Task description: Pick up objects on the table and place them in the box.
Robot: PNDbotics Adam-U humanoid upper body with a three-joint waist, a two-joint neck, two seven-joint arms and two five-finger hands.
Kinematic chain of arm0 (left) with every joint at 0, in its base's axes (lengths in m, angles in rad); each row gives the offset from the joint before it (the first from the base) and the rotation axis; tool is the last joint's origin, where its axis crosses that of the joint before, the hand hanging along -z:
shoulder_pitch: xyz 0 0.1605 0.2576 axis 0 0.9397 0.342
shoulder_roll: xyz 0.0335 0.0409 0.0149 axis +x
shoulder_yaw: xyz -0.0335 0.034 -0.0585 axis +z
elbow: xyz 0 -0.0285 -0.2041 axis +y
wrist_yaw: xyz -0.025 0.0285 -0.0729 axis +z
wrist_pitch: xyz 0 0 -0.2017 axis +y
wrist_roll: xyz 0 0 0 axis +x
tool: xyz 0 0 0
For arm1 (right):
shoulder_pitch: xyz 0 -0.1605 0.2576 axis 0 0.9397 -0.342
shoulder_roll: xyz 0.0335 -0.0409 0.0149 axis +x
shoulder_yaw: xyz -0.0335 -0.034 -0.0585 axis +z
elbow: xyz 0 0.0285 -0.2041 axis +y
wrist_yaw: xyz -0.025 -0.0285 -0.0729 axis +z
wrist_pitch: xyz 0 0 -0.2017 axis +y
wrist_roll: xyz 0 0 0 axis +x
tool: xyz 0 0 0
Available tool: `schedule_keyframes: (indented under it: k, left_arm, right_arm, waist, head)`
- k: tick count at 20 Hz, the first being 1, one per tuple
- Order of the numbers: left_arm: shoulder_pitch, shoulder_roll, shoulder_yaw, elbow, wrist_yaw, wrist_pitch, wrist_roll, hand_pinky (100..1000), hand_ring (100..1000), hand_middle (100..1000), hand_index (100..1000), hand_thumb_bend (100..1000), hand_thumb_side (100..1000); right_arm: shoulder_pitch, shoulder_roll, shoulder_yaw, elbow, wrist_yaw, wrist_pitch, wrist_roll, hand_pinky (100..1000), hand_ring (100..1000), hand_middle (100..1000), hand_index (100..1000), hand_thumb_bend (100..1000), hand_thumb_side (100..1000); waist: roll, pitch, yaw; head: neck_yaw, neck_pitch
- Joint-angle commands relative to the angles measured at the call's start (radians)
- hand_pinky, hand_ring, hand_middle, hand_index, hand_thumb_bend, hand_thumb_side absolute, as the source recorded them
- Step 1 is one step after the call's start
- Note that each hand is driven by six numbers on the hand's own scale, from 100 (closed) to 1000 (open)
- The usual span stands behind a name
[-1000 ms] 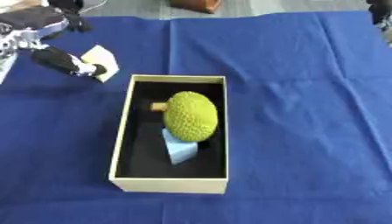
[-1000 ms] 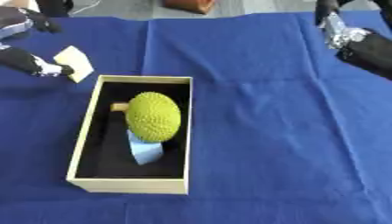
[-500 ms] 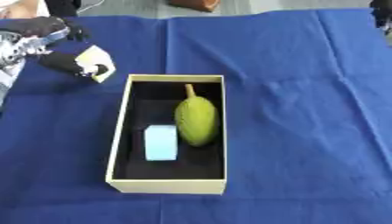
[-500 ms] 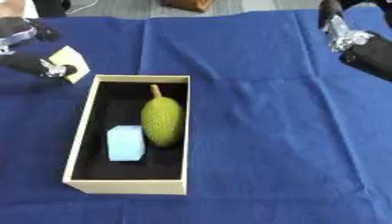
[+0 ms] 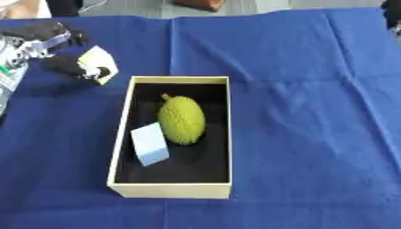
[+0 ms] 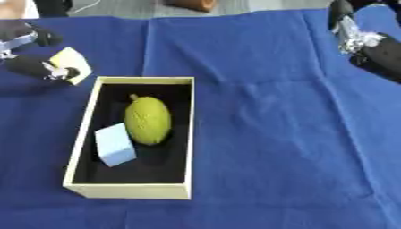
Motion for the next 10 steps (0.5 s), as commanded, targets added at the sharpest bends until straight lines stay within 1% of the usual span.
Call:
schedule_keyframes:
  k: [1, 4, 5, 7, 10]
  left_arm:
    - [-0.028, 0.008, 0.017, 0.013, -0.036, 0.031, 0.003, 841, 802, 723, 904, 563, 700]
    - [-0.03, 0.002, 0.02, 0.021, -0.051, 0.04, 0.005, 841, 802, 723, 904, 563, 700]
    - [-0.03, -0.002, 0.024, 0.025, -0.05, 0.043, 0.006, 825, 773, 668, 898, 543, 703]
    - [-0.031, -0.01, 0.031, 0.039, -0.04, 0.051, 0.009, 820, 765, 649, 897, 536, 710]
    - [-0.033, -0.018, 0.036, 0.055, -0.022, 0.053, 0.015, 805, 720, 571, 887, 504, 706]
  right_arm:
    - [-0.011, -0.016, -0.008, -0.015, -0.005, 0.004, -0.003, 864, 660, 624, 747, 100, 711]
    - [-0.011, -0.015, -0.007, -0.015, -0.004, 0.003, -0.002, 864, 660, 624, 747, 100, 711]
    - [-0.011, -0.014, -0.008, -0.015, -0.004, 0.003, -0.002, 864, 659, 622, 746, 100, 710]
    - [-0.011, -0.013, -0.008, -0.015, -0.005, 0.004, -0.004, 864, 659, 621, 746, 100, 709]
    - [-0.009, -0.011, -0.01, -0.015, -0.006, 0.005, -0.009, 864, 659, 620, 745, 100, 710]
  waist:
    - [-0.003, -0.024, -0.002]
    - [-0.003, -0.023, -0.002]
    - [-0.003, -0.022, -0.004]
    - [-0.003, -0.021, -0.006]
    - [-0.003, -0.019, -0.009]
  head:
    - [0.007, -0.015]
    - [0.009, -0.016]
    - [0.01, -0.018]
    - [0.013, -0.022]
    - [0.014, -0.021]
